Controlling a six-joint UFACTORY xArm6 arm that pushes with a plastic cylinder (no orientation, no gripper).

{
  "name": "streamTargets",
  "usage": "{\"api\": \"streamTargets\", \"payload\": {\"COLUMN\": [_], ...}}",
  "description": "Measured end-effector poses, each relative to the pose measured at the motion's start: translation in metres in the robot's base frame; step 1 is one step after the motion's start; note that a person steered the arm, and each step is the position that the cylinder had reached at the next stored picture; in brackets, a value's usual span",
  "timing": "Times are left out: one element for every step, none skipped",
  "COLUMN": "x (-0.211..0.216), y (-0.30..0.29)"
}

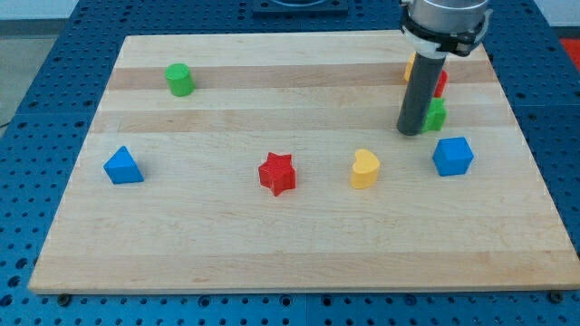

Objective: Push the green star towards the red circle

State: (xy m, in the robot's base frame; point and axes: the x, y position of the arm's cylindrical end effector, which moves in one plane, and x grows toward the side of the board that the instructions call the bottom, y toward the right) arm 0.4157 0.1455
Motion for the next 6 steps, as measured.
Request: {"api": "streamTargets", "payload": {"x": [0.015,0.005,-0.017,-0.013,0.0,-0.003], "y": [0.005,0.026,0.027,0.027,0.006,-0.044]}}
